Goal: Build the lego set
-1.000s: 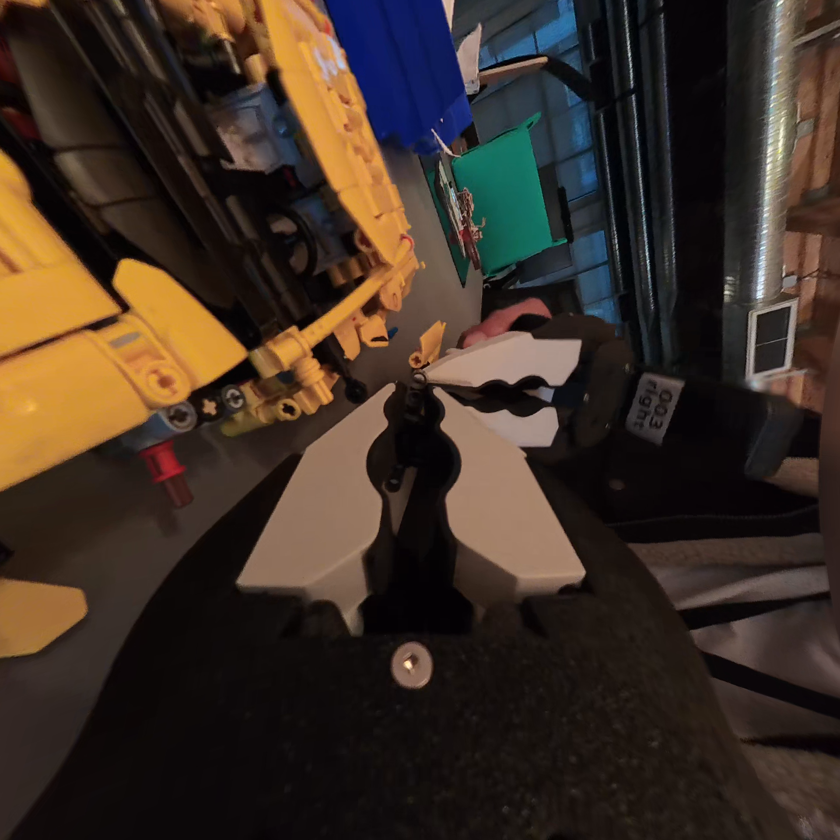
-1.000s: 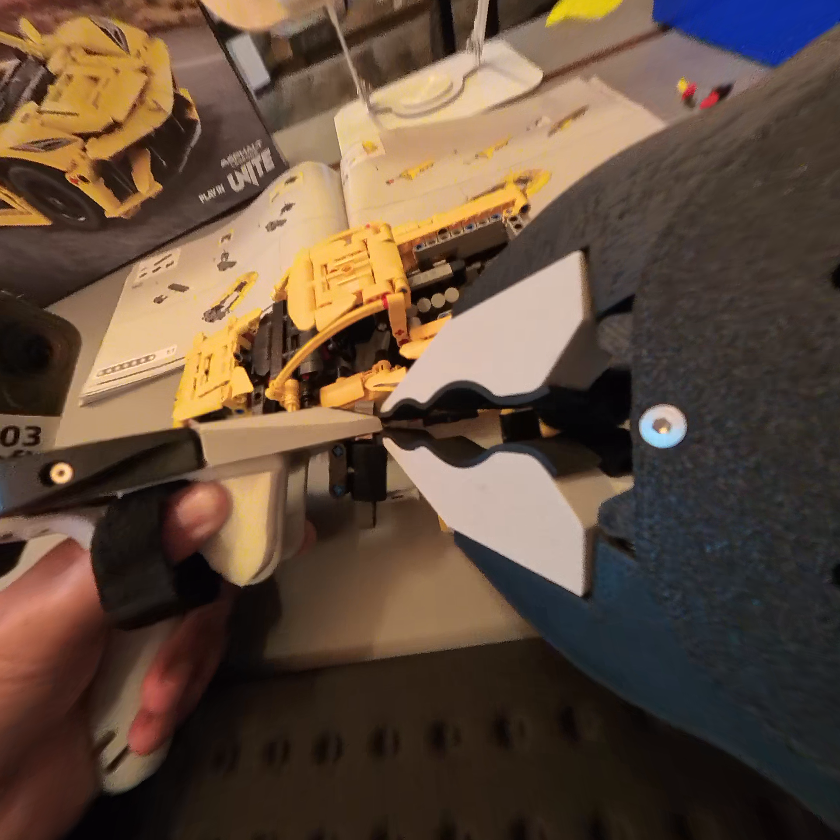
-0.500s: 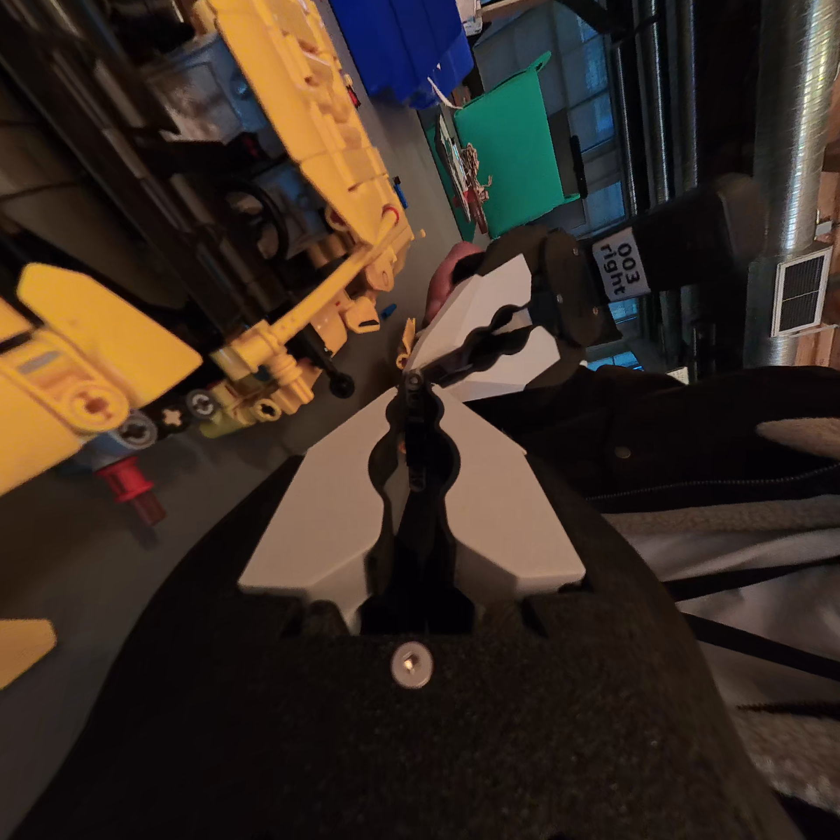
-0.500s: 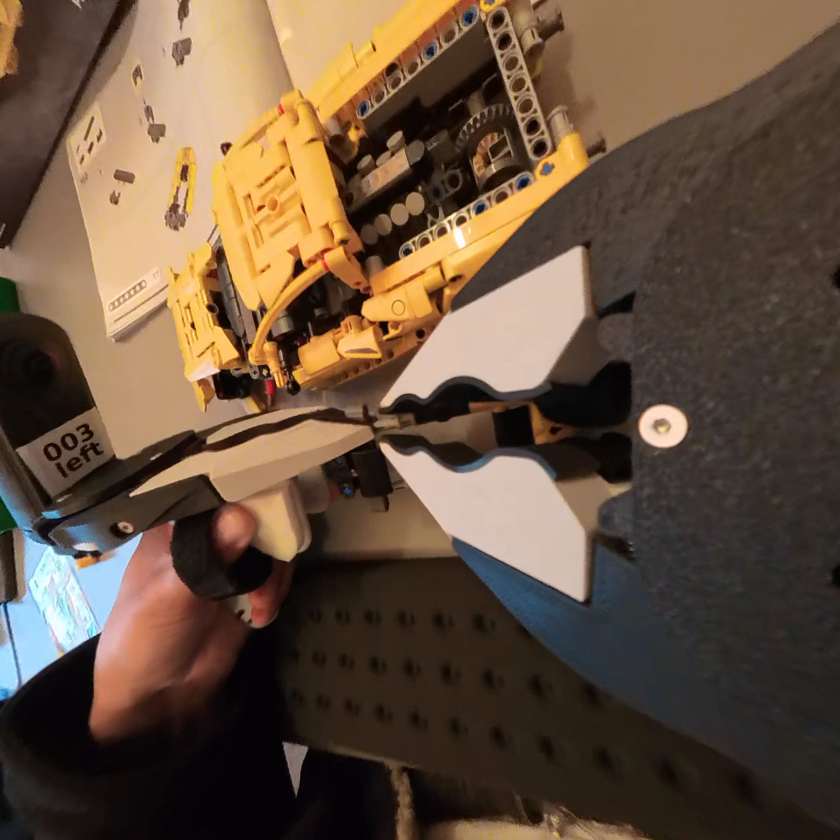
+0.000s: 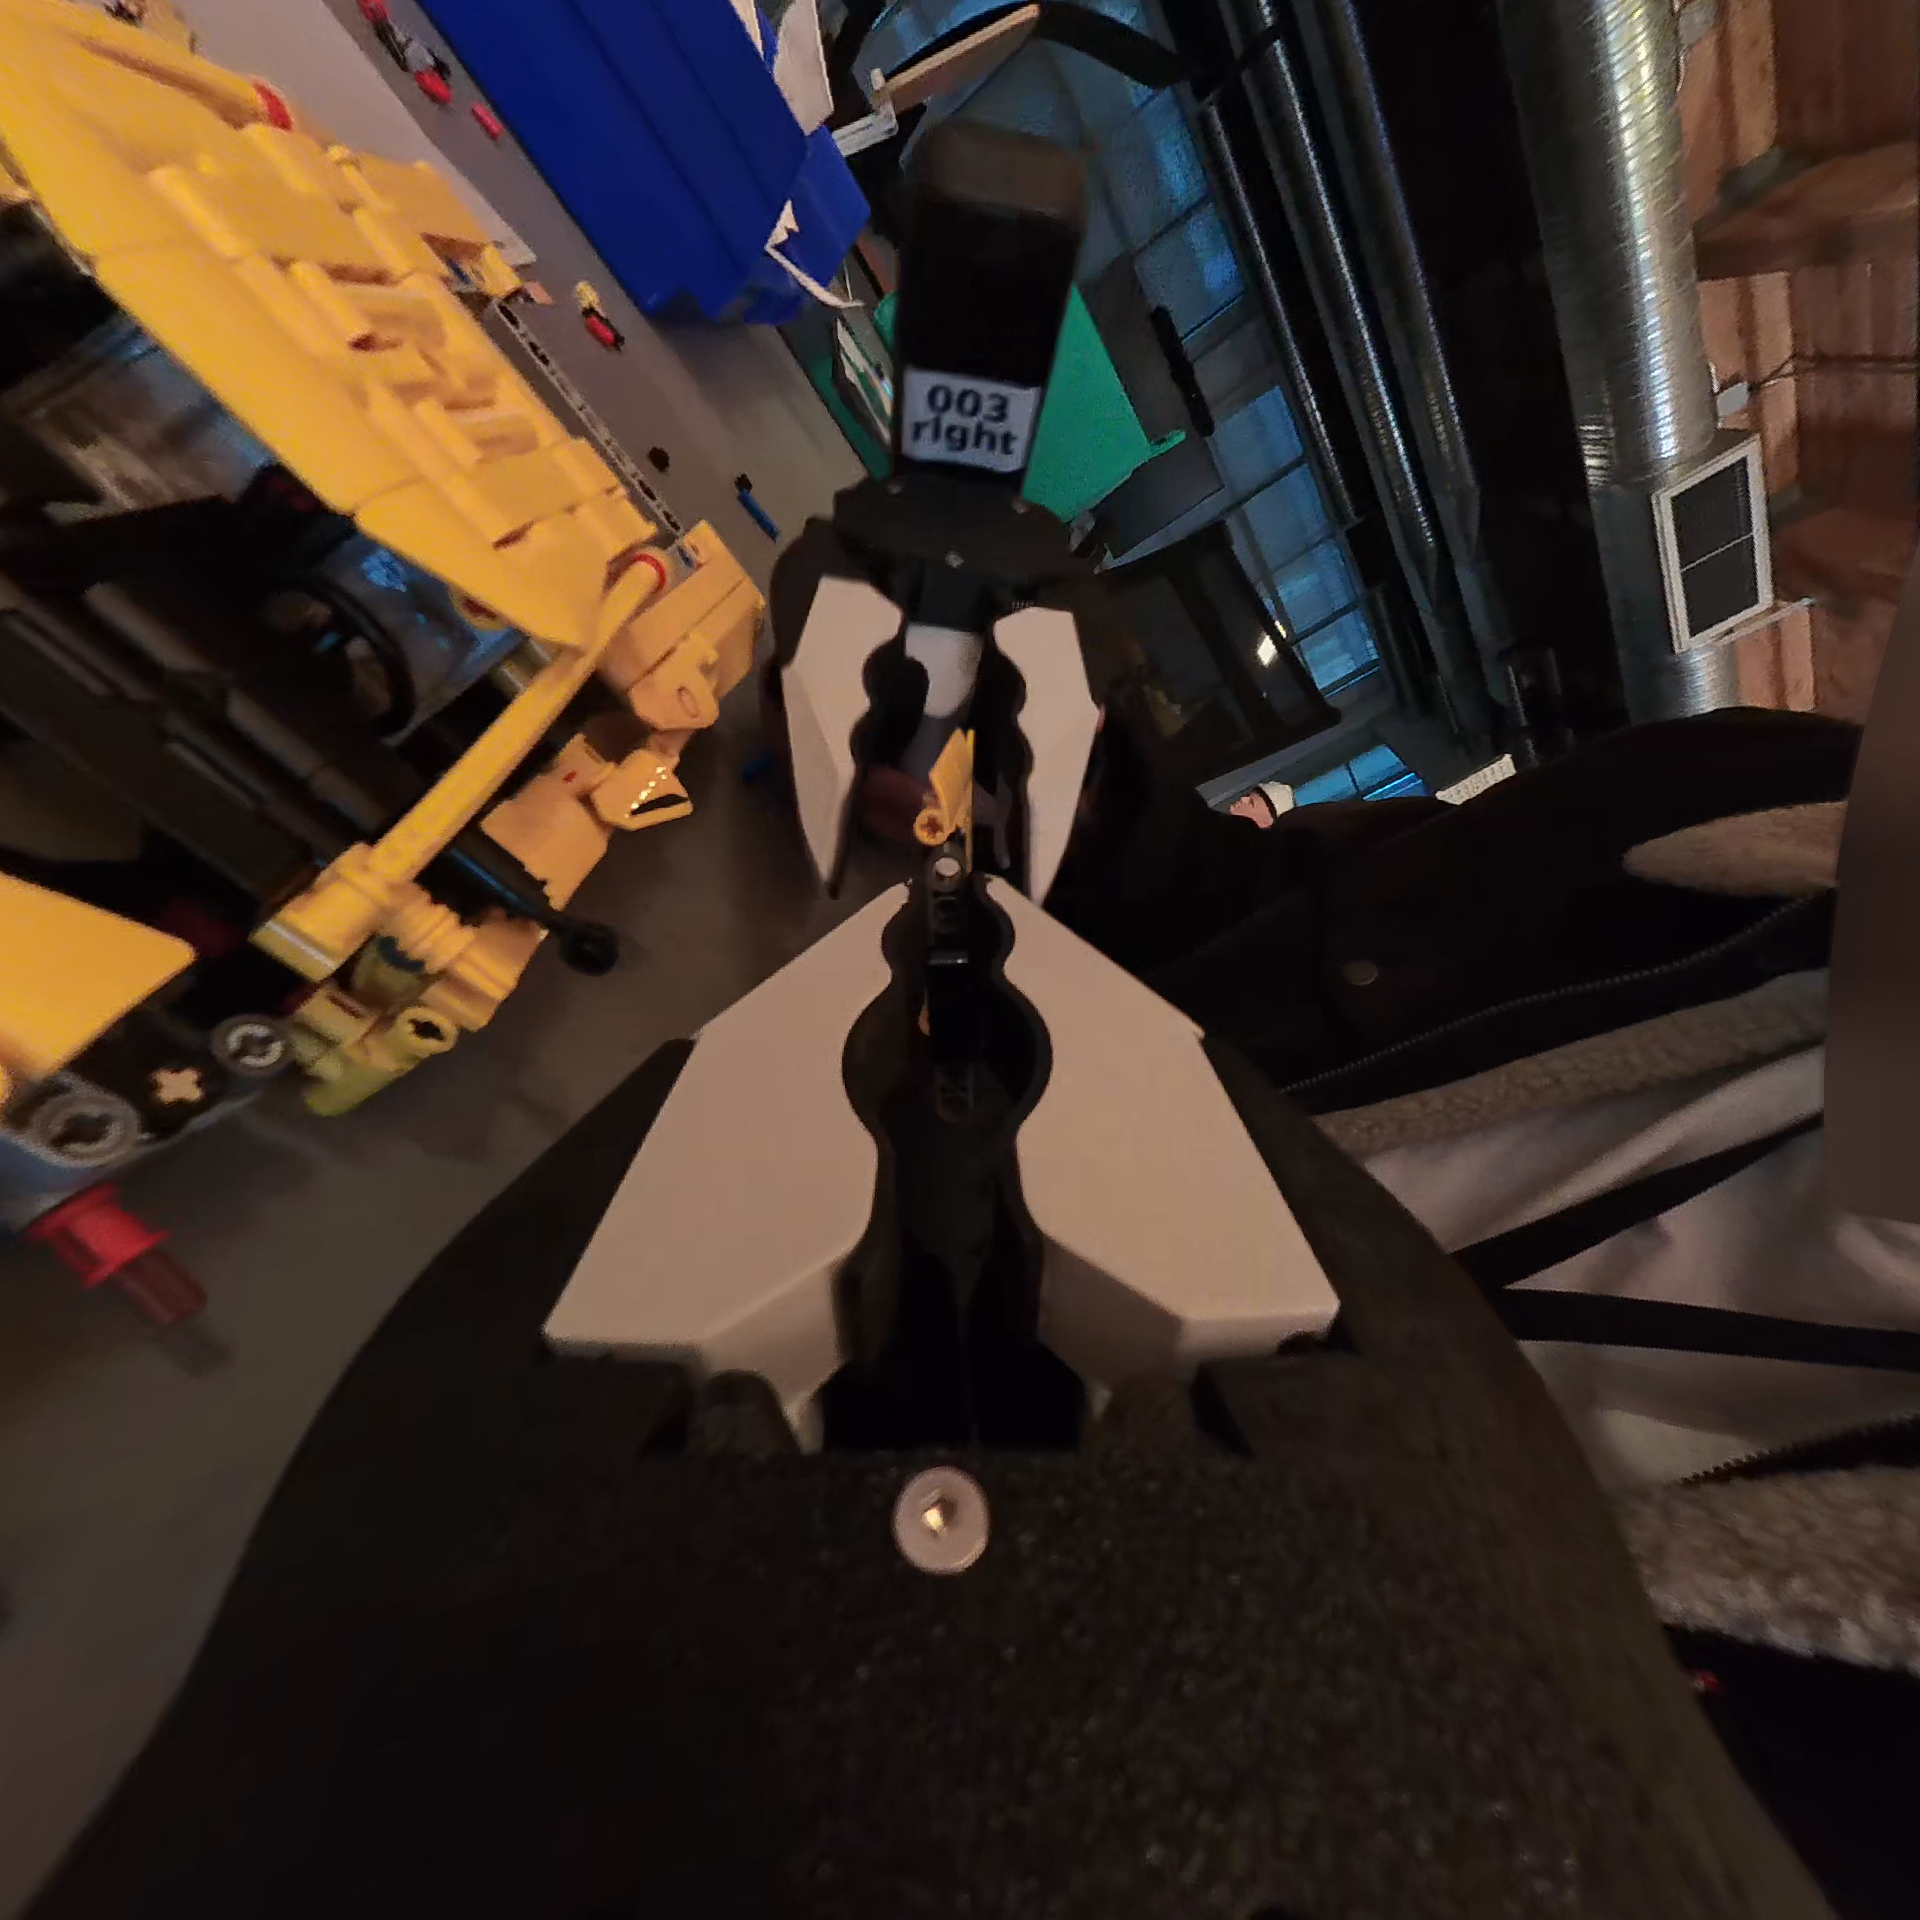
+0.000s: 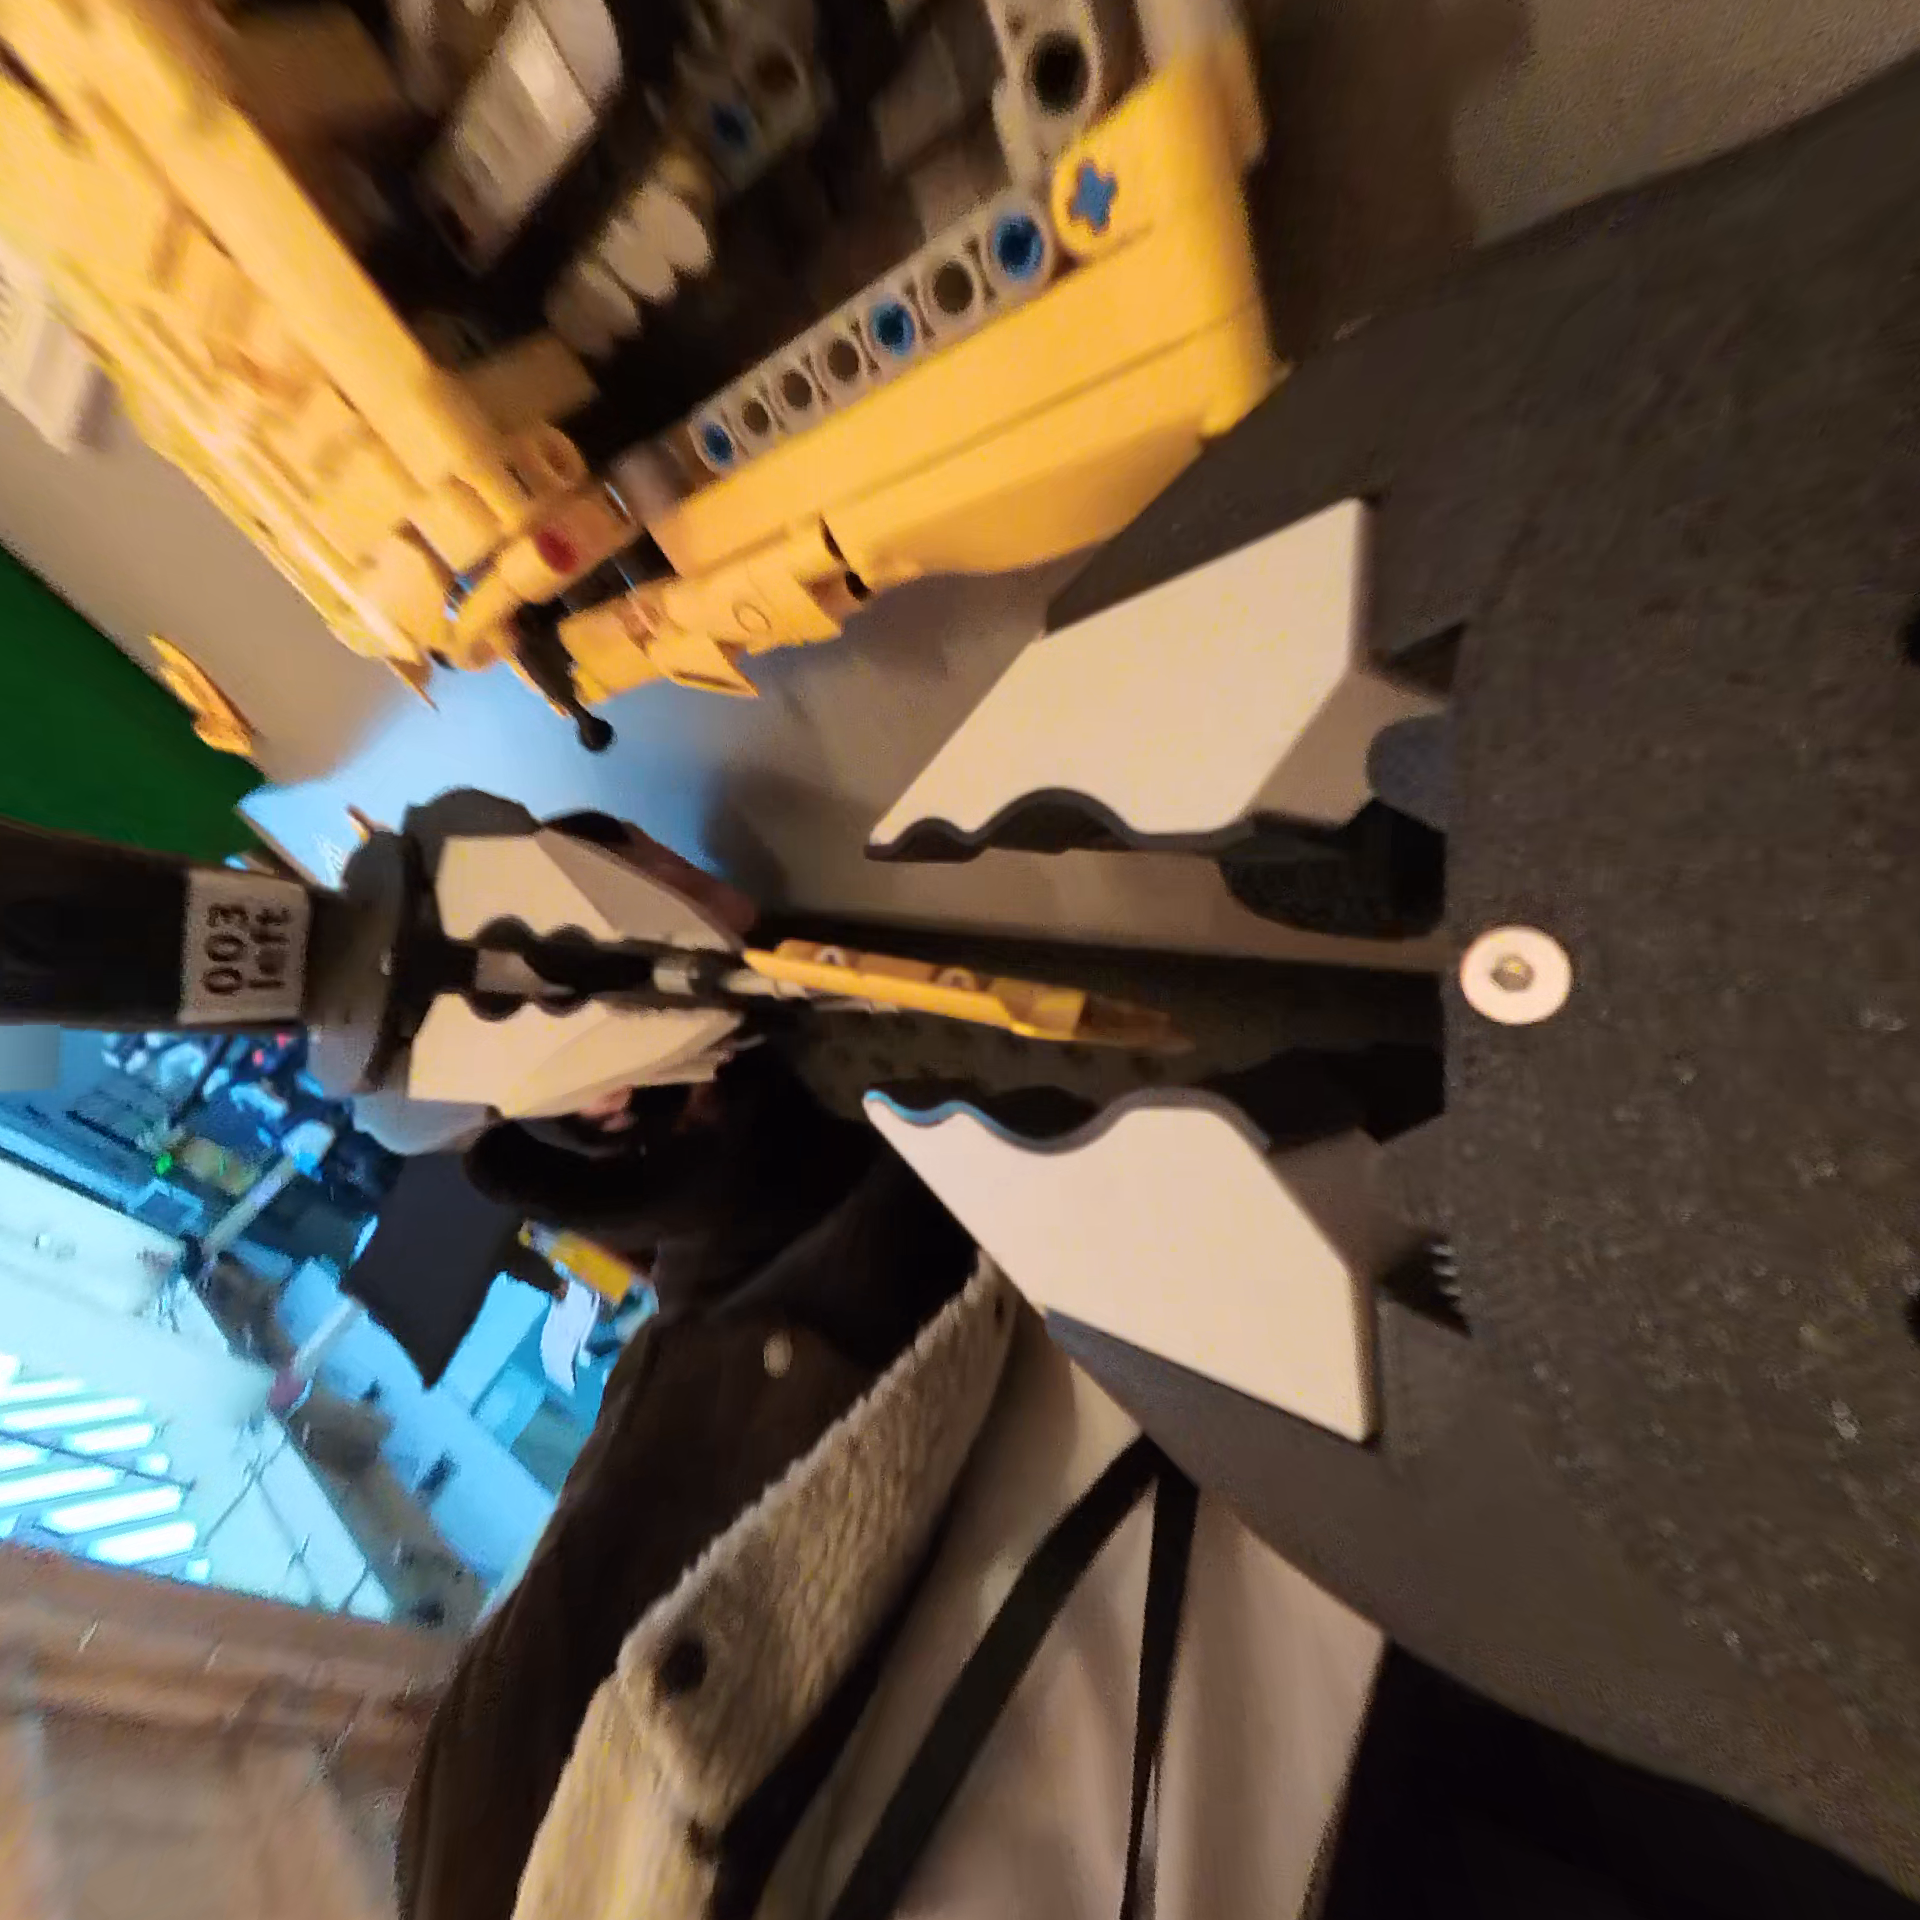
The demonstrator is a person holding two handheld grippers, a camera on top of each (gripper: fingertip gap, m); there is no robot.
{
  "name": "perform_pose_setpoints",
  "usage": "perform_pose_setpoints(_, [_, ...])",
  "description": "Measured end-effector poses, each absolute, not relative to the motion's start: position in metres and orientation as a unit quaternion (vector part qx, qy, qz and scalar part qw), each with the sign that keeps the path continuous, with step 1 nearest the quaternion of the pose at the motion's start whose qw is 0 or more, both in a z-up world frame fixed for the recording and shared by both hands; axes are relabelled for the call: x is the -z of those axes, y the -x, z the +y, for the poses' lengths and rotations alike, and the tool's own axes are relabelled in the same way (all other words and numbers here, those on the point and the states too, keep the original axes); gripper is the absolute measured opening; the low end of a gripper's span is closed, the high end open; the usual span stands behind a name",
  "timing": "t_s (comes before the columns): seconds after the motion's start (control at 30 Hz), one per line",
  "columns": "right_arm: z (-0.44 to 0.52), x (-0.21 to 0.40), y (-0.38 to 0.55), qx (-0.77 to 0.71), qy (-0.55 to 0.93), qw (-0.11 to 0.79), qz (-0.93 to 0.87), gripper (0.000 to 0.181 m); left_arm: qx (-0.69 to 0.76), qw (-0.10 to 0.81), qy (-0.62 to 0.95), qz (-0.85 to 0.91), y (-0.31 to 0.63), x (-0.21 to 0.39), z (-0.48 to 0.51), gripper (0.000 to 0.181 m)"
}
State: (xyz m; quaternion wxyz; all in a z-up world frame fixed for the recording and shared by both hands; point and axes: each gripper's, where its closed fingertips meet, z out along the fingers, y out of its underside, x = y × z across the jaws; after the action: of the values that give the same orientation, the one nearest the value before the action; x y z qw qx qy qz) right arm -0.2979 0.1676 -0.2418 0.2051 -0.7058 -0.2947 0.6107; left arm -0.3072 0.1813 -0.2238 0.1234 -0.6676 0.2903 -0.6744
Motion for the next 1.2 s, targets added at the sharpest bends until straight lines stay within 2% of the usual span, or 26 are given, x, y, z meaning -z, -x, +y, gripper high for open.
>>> perform_pose_setpoints(0.2, [0.158,0.238,0.306,-0.646,0.690,0.173,-0.277,0.042,0.719,0.132,0.643,0.229,0.317,0.209,0.197,0.007])
perform_pose_setpoints(0.43, [0.173,0.218,0.326,-0.673,0.676,0.219,-0.205,0.034,0.730,0.193,0.626,0.194,0.325,0.194,0.216,0.007])
perform_pose_setpoints(0.67, [0.190,0.216,0.325,-0.657,0.691,0.261,-0.154,0.008,0.729,0.206,0.627,0.183,0.325,0.193,0.218,0.007])
perform_pose_setpoints(1.03, [0.191,0.217,0.324,-0.631,0.705,0.274,-0.173,0.008,0.729,0.215,0.625,0.179,0.324,0.191,0.219,0.007])
perform_pose_setpoints(1.07, [0.193,0.217,0.322,-0.622,0.709,0.283,-0.175,0.008,0.736,0.212,0.620,0.173,0.324,0.189,0.220,0.014])
perform_pose_setpoints(1.1, [0.193,0.217,0.320,-0.615,0.712,0.288,-0.176,0.008,0.746,0.210,0.610,0.163,0.326,0.185,0.222,0.029])
perform_pose_setpoints(1.2, [0.194,0.216,0.317,-0.625,0.708,0.284,-0.165,0.008,0.761,0.201,0.598,0.151,0.330,0.182,0.224,0.031])
